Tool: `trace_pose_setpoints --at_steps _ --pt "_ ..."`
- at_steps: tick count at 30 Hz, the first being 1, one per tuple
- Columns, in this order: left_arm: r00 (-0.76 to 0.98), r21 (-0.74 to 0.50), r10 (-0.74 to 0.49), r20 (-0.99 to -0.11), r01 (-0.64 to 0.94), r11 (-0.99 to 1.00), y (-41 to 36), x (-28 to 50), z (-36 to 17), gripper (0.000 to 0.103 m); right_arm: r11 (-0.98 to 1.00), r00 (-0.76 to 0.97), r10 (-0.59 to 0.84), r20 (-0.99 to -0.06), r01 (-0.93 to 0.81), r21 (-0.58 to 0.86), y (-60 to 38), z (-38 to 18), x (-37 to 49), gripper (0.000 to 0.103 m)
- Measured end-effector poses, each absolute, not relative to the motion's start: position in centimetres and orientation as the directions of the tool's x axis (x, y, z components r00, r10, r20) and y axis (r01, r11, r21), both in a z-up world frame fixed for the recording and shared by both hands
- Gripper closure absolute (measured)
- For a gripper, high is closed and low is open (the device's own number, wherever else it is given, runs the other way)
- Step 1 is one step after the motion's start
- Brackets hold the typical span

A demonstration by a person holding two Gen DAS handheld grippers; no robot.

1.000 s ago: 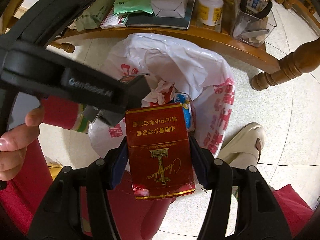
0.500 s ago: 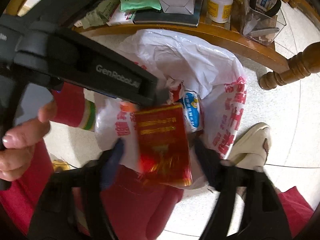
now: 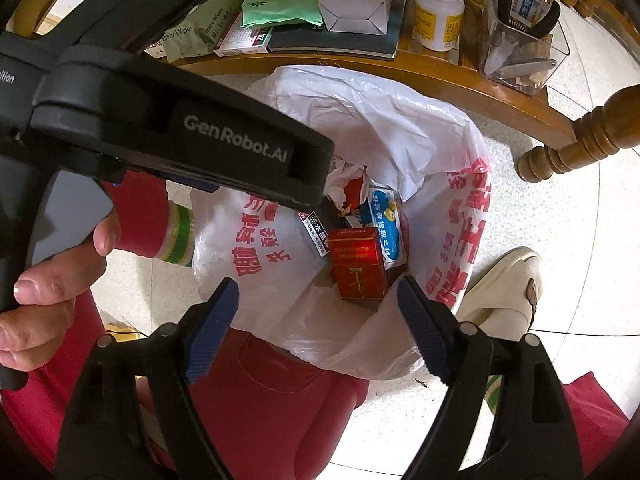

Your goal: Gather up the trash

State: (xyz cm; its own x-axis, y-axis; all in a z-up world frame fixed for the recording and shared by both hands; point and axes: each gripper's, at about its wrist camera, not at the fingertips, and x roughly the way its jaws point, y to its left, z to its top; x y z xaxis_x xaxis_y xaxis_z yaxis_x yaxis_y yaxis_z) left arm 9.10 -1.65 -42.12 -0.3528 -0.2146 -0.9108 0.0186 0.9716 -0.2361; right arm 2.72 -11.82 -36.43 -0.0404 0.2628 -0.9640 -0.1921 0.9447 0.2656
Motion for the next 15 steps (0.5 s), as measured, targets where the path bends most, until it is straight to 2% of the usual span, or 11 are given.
trace_pose_setpoints --at_steps 10,13,15 --pt "-0.313 -0.219 -0.210 -0.926 -0.005 0.976 -0.9 8.9 -41.0 0.013 0.946 -0.010 0.251 -0.968 -0.212 0.247 -11.2 -35.3 2.2 0.023" --pt "-0.274 -0.202 -0.193 -0.942 0.004 0.979 -0.5 8.8 -40.1 0.012 0.951 0.023 0.236 -0.972 -0.210 0.226 -11.2 -34.4 2.1 0.016" --pt "-0.235 -0.175 -0.164 -0.958 0.027 0.984 -0.4 8.5 -39.2 0.012 0.957 0.055 0.226 -0.973 -0.201 0.211 -11.4 -33.6 1.9 0.015"
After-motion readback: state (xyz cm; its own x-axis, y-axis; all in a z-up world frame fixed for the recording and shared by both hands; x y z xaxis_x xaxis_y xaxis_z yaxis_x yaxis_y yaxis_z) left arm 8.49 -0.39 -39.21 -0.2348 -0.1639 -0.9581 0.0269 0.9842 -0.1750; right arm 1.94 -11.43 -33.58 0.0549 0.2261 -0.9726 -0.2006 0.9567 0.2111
